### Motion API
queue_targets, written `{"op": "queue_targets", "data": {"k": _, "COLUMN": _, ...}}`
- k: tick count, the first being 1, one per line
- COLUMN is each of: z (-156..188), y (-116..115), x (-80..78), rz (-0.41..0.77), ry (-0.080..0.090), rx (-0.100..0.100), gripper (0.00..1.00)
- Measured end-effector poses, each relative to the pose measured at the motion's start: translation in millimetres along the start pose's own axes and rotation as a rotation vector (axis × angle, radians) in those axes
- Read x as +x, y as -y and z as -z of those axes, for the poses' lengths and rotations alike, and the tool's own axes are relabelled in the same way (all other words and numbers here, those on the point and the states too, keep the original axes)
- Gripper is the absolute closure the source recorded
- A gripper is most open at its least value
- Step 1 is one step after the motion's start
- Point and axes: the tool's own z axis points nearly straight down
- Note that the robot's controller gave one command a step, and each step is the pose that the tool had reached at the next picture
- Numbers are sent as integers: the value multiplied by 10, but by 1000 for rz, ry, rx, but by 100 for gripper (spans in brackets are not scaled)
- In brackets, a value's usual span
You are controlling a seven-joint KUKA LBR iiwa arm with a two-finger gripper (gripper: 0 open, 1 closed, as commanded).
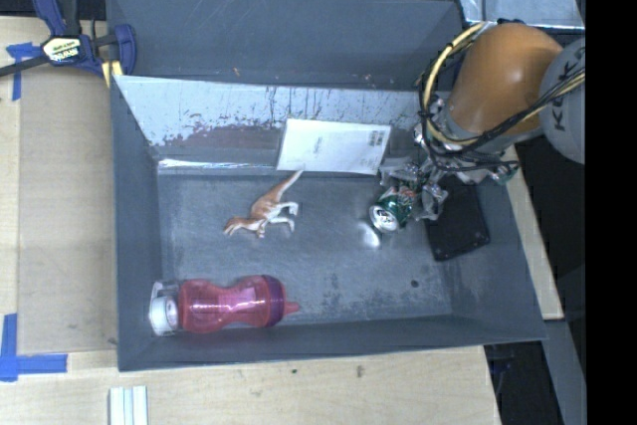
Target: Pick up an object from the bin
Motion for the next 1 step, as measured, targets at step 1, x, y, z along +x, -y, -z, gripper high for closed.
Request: {"op": "queue_targets", "data": {"k": 1, "z": 1, "y": 0, "x": 0, "rz": -1, "ry": 0, "rx": 0, "gripper": 100}}
